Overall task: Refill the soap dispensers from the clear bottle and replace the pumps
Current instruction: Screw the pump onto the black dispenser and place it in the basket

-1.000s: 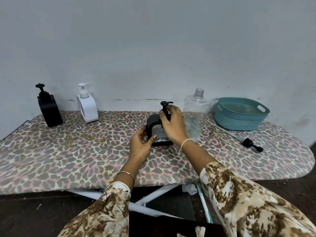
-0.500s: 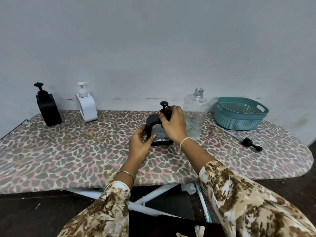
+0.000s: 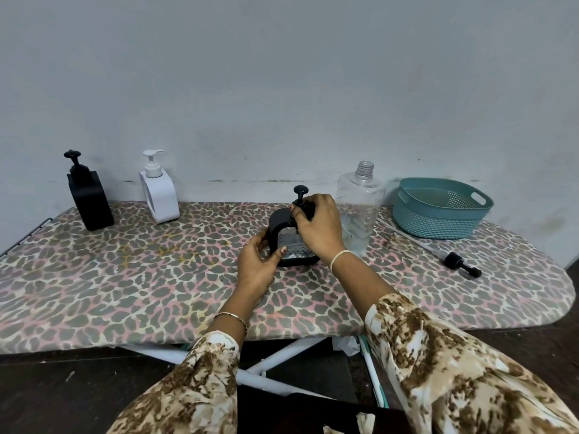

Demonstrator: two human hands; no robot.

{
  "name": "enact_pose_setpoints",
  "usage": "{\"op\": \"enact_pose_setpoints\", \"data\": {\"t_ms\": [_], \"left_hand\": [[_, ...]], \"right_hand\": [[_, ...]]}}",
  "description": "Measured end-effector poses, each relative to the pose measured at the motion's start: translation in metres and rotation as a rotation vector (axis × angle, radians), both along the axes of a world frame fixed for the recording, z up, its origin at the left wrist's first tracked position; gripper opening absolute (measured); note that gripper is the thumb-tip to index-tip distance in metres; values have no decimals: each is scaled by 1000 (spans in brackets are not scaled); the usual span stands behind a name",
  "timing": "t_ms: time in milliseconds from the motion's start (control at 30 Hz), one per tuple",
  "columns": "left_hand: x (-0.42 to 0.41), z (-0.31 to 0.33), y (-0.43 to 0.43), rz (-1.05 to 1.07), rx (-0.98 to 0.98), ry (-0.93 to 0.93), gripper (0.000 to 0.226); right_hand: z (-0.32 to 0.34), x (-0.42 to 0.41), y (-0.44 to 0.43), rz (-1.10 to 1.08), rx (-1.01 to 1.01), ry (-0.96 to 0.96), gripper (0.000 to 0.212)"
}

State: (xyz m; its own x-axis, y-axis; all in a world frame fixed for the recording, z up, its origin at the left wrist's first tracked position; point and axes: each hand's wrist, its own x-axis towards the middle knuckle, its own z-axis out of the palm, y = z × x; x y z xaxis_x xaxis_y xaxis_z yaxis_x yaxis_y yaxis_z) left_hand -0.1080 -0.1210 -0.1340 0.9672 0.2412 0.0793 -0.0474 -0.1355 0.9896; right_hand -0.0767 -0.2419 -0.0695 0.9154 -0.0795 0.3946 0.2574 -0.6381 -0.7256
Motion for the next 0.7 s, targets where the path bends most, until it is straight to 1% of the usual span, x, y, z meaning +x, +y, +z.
{"op": "enact_pose_setpoints", "data": {"t_ms": [200,300,367,433,500,567,700], "left_hand": [[1,-1,0,9,29,-7,68],[0,-1,0,7,20,1,68],[0,0,1,2,25,5,67],[0,0,1,-3,28,9,67],[0,0,0,-11,36,4,68],[0,-1,0,-22,33,3,69],[1,-2,-1,-2,76,6,74]], "right_hand": [[1,0,1,-35,7,2,32],[5,2,-4,57,15,31,35],[11,2,-7,147,14,62,33],[17,1,-9,212,-21,84,28],[20,1,-10,235,-82,105,29],[21,1,-12,234,-130,111,31],[24,-1,-14,195,-149,88,28]]}}
